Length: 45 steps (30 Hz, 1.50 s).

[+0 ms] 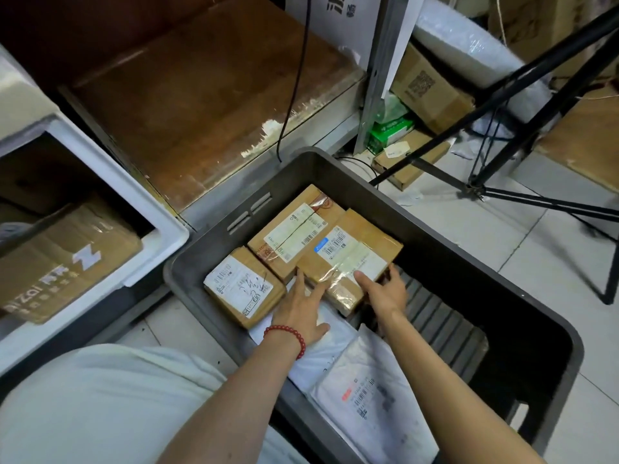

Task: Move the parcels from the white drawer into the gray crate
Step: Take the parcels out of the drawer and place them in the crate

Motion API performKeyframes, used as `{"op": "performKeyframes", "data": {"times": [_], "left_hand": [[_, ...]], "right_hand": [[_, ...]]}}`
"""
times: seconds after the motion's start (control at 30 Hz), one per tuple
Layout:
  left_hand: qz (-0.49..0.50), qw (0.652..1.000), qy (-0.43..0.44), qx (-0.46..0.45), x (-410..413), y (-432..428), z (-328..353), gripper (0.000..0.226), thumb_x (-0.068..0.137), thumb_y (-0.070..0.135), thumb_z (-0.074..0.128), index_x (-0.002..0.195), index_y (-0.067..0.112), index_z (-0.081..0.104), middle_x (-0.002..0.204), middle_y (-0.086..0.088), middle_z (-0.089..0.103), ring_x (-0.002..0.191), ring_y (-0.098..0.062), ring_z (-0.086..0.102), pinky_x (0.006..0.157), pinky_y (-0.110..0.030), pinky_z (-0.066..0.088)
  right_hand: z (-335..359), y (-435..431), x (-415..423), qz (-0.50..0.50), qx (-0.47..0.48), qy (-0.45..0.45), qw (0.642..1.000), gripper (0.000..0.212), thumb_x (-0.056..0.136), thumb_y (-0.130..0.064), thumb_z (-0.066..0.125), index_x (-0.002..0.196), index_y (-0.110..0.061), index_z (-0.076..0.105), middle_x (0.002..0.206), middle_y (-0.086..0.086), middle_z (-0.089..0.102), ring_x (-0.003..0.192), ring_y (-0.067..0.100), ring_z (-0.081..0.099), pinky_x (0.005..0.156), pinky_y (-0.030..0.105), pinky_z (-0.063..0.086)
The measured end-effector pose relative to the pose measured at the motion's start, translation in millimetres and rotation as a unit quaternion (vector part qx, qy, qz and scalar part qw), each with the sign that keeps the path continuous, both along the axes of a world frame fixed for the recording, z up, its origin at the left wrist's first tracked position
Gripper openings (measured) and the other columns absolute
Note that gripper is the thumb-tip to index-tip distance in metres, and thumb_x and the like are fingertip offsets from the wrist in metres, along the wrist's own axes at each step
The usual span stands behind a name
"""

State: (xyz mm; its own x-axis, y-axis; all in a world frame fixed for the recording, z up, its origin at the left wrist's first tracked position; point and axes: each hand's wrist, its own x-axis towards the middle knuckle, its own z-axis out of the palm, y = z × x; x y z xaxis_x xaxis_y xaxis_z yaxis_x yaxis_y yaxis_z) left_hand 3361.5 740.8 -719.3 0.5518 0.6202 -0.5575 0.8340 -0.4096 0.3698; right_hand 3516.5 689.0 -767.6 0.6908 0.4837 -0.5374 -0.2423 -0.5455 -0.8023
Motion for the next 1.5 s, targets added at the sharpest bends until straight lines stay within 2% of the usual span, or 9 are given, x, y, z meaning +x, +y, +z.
{"op": "performKeyframes", "data": {"times": [0.27,0.4,0.53,0.73,0.83,0.97,1.3,1.4,1.5], "left_hand": [[-0.099,0.986,0.096,0.092,3.5,9.3,8.8,0.069,0.091,0.050,0.050,0.149,0.036,0.015,0.160,-0.007,0.000,0.147,-0.031,0.004,0.113,-0.052,0.021],[-0.133,0.970,0.140,0.144,0.9,13.4,18.0,0.067,0.095,0.053,0.040,0.151,0.027,0.014,0.160,-0.002,0.009,0.146,-0.028,0.005,0.114,-0.053,0.015],[-0.084,0.969,0.115,0.200,-13.3,13.9,33.7,0.066,0.095,0.052,0.037,0.151,0.025,0.014,0.155,0.000,0.025,0.143,-0.026,0.016,0.112,-0.050,0.018],[0.008,0.964,0.083,0.251,-47.3,31.4,82.1,0.062,0.095,0.049,0.040,0.148,0.023,0.023,0.151,0.001,0.035,0.143,-0.024,0.019,0.113,-0.052,0.013],[0.072,0.956,0.056,0.280,-68.2,46.6,121.3,0.062,0.095,0.050,0.039,0.149,0.026,0.024,0.152,0.002,0.034,0.144,-0.025,0.020,0.113,-0.052,0.017],[0.148,0.933,0.147,0.293,-112.3,48.7,162.1,0.069,0.094,0.057,0.034,0.151,0.023,0.015,0.157,-0.004,0.024,0.146,-0.030,0.013,0.113,-0.053,0.017],[0.349,0.875,0.042,0.333,-266.5,20.8,215.0,0.066,0.094,0.053,0.041,0.150,0.023,0.023,0.153,-0.003,0.032,0.141,-0.028,0.024,0.108,-0.048,0.029],[0.390,0.863,0.063,0.315,-307.5,7.0,204.5,0.069,0.093,0.054,0.042,0.150,0.022,0.021,0.151,-0.007,0.035,0.138,-0.030,0.029,0.107,-0.047,0.033],[0.414,0.861,0.074,0.286,-331.1,1.6,187.7,0.073,0.092,0.055,0.045,0.151,0.022,0.018,0.150,-0.008,0.037,0.136,-0.031,0.031,0.102,-0.046,0.037]], "right_hand": [[7.1,3.6,4.7,0.054,-0.068,-0.085,0.993,0.066,0.074,-0.033,0.081,0.131,-0.016,0.052,0.123,0.004,0.065,0.115,0.024,0.059,0.101,0.038,0.047],[17.5,9.4,6.3,0.092,-0.097,-0.150,0.980,0.088,0.075,-0.027,0.081,0.145,-0.013,0.030,0.144,0.011,0.046,0.133,0.031,0.042,0.109,0.045,0.037],[38.5,8.7,-1.5,0.224,-0.164,-0.291,0.916,0.096,0.082,-0.036,0.073,0.153,-0.015,0.011,0.162,0.008,0.004,0.149,0.027,0.002,0.120,0.050,0.007],[89.2,20.6,-34.2,0.355,-0.113,-0.339,0.864,0.077,0.094,-0.059,0.041,0.152,-0.015,0.019,0.160,0.011,0.016,0.148,0.027,0.014,0.120,0.045,0.014],[131.7,38.4,-57.1,0.389,-0.018,-0.355,0.850,0.071,0.096,-0.056,0.040,0.151,-0.014,0.025,0.158,0.011,0.024,0.146,0.026,0.021,0.119,0.041,0.020],[187.2,65.4,-101.1,0.460,0.067,-0.364,0.807,0.065,0.098,-0.053,0.038,0.151,-0.017,0.028,0.158,0.005,0.025,0.147,0.020,0.017,0.117,0.038,0.020],[260.4,96.6,-246.7,0.623,0.121,-0.384,0.671,0.065,0.096,-0.046,0.049,0.149,-0.015,0.029,0.155,0.006,0.031,0.140,0.024,0.034,0.112,0.037,0.030],[255.5,104.8,-284.6,0.643,0.106,-0.369,0.662,0.073,0.093,-0.042,0.057,0.152,-0.015,0.021,0.159,0.009,0.019,0.144,0.026,0.025,0.116,0.038,0.025],[238.5,113.6,-309.7,0.623,0.074,-0.350,0.696,0.085,0.089,-0.041,0.064,0.153,-0.017,0.013,0.160,0.013,0.005,0.148,0.028,0.012,0.118,0.037,0.018]]}}
